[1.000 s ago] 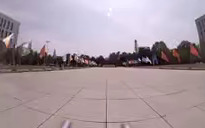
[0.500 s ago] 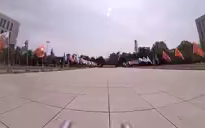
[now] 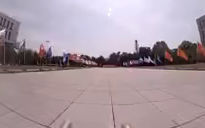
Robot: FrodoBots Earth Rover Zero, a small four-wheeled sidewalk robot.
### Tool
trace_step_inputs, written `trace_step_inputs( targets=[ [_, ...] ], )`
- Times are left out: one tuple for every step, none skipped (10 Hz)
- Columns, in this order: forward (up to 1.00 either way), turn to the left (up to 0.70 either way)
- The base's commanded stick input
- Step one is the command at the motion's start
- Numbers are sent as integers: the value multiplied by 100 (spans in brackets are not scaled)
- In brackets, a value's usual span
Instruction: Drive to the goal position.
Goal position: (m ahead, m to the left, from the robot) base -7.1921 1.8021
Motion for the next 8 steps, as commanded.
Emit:
trace_step_inputs(
  targets=[
    [100,0],
    [100,0],
    [100,0],
    [58,0],
    [0,0],
    [0,0],
    [0,0],
    [0,0]
  ],
)
